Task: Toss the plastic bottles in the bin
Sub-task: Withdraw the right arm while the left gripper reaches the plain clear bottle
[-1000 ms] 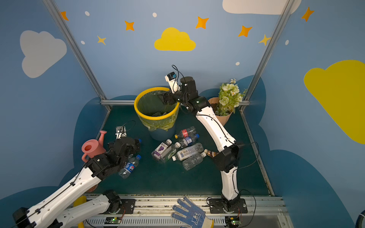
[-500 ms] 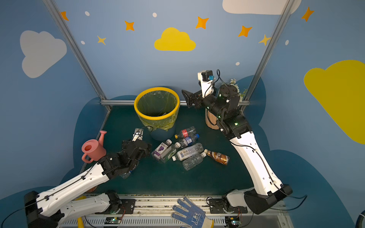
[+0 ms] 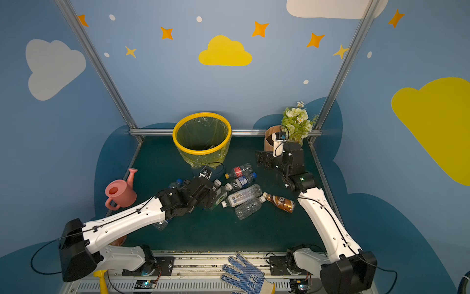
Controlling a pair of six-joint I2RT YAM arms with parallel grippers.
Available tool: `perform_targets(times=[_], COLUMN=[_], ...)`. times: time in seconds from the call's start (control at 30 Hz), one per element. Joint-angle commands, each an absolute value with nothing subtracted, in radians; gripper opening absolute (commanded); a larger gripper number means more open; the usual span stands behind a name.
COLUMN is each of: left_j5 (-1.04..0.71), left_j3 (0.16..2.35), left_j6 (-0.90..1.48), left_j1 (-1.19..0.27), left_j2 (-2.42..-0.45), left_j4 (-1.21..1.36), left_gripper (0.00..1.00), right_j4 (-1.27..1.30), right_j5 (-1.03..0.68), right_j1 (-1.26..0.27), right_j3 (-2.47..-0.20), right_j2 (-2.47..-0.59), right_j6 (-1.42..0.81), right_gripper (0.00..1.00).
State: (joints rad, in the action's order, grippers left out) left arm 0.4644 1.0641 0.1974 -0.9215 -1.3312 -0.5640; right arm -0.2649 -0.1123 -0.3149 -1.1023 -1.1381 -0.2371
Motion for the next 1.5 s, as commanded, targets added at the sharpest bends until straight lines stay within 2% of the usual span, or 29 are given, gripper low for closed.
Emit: perform_targets(times=[0.0,0.27,0.67,1.47], left_j5=[0.399,0.413,0.304,0.187], left_j3=[1.117,1.25,1.388,1.459], left_j6=[0.18,0.123,0.08,0.026], left_j1=[-0.922,-0.919,-0.865,-0.831], left_j2=[-1.385,-1.601,-1.807,-1.922], left_j4=[-0.632,-0.741,-0.816,-0.909], left_gripper=[0.98,0.97,0.9,0.73], right_j4=[-0.248,-0.228,-0.248,-0.235], right_j5=[-0.112,-0.12,-0.108,-0.138], right_j1=[-0.3,-0.264,-0.22,-0.166], right_j3=[-1.044,-0.938,-0.908,-0.881], right_j2=[-1.096,-1.037,-1.0,-1.002], right_j6=[-0.292,-0.354,-0.383,-0.429], right_gripper=[0.93,0.94,0.94,0.93])
